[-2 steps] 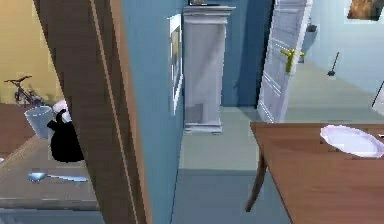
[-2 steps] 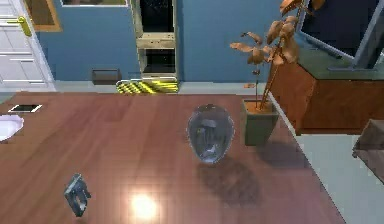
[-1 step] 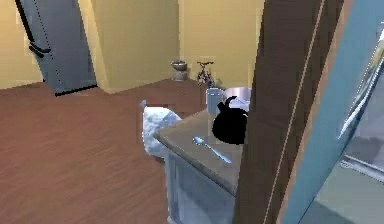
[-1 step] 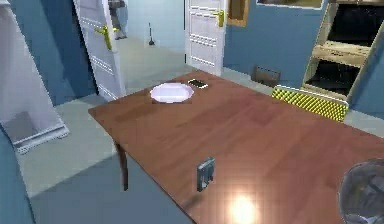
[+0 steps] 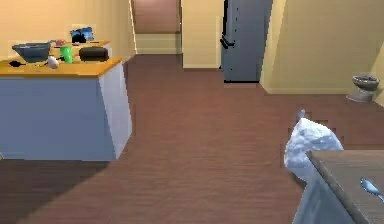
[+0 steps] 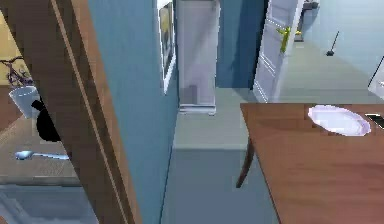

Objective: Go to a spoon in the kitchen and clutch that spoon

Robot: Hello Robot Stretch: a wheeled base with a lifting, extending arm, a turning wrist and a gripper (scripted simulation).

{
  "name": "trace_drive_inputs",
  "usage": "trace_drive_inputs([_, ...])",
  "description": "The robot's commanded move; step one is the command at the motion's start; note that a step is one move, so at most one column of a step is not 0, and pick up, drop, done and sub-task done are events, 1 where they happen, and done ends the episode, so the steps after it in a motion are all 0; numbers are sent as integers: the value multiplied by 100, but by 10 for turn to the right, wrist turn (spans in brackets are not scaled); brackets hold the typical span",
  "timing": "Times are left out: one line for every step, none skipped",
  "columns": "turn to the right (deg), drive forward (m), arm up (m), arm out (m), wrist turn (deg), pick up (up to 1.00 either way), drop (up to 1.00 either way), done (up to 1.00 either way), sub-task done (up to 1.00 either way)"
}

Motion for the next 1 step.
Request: trace_drive_inputs([-330, 0, 0, 0, 0, 0, 0, 0, 0])
